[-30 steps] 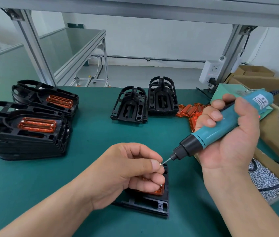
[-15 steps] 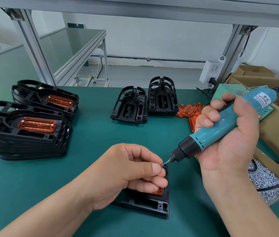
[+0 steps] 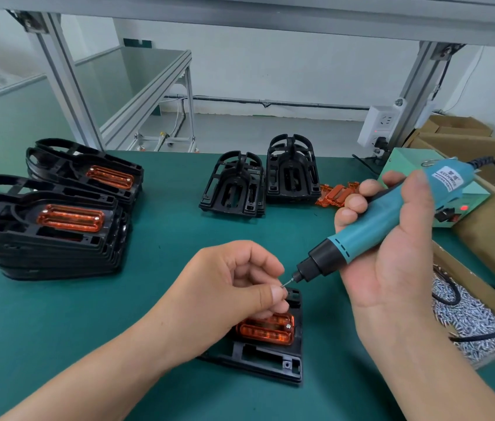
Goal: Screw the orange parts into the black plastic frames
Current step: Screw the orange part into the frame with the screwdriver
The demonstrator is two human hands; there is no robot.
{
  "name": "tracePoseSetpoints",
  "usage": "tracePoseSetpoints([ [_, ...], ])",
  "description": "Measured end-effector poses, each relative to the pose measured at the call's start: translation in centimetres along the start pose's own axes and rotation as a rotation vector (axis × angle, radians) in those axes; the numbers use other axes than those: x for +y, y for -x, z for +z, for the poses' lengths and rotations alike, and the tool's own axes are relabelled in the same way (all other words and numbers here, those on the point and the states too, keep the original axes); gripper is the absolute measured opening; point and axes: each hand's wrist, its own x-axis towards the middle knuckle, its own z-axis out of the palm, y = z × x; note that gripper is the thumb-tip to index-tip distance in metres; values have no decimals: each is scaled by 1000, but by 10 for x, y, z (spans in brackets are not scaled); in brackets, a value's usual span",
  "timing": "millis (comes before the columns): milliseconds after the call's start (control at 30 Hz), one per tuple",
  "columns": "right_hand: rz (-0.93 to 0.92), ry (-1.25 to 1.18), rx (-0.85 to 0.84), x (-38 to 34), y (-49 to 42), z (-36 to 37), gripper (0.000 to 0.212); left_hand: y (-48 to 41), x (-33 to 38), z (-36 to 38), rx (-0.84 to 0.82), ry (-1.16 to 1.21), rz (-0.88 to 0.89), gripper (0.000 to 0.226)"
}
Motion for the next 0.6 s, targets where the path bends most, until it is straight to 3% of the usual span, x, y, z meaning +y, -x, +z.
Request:
tracePoseSetpoints([
  [167, -5, 20, -28, 3, 0, -1, 20, -1, 3, -8, -50, -252, 49, 27],
  [267, 5, 30, -52, 7, 2, -2, 18, -4, 9, -24, 16, -384, 72, 22],
  [367, 10, 67, -85, 13, 4, 0, 17, -8, 12, -46, 111, -737, 92, 16],
  [467, -3, 113, -124, 19, 7, 4, 16, -11, 11, -63, 9, -954, -14, 25],
  [600, 0, 158, -184, 27, 14, 7, 16, -11, 7, -65, -120, -1000, -71, 35],
])
